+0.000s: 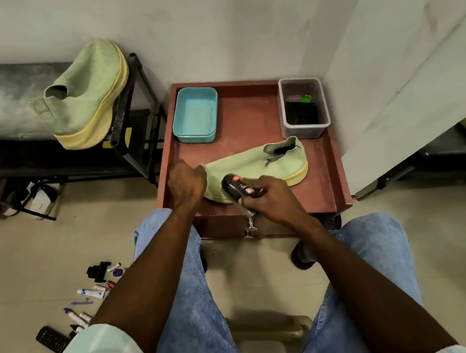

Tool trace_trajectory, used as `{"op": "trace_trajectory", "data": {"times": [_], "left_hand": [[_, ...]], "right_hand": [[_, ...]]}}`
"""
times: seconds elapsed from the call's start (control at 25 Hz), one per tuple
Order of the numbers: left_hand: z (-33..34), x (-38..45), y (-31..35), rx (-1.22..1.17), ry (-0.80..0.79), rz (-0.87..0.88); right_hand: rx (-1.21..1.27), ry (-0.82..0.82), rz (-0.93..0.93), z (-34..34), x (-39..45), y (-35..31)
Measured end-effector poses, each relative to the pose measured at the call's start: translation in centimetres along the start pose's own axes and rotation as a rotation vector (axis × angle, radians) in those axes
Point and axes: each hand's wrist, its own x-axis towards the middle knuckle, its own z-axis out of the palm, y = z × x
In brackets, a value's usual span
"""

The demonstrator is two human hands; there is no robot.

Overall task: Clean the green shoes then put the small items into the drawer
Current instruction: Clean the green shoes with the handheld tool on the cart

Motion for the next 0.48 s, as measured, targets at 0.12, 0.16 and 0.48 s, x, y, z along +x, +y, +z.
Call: {"op": "trace_trajectory", "data": {"times": [0.12, 0.16, 0.48], "left_hand": [[1.2, -2.5, 2.8, -0.083, 0.124, 0.421], [2.0, -3.4, 4.1, -0.135, 0.089, 0.479], [9.0, -6.0, 13.0, -0.104, -0.166, 0.324]], "right_hand": [[0.369, 0.449, 0.115, -4.9, 0.0, 0.8], [0.462, 0.576, 0.162, -6.6, -0.1, 1.4], [0.511, 0.68, 0.427, -9.4, 2.0, 5.3]]}}
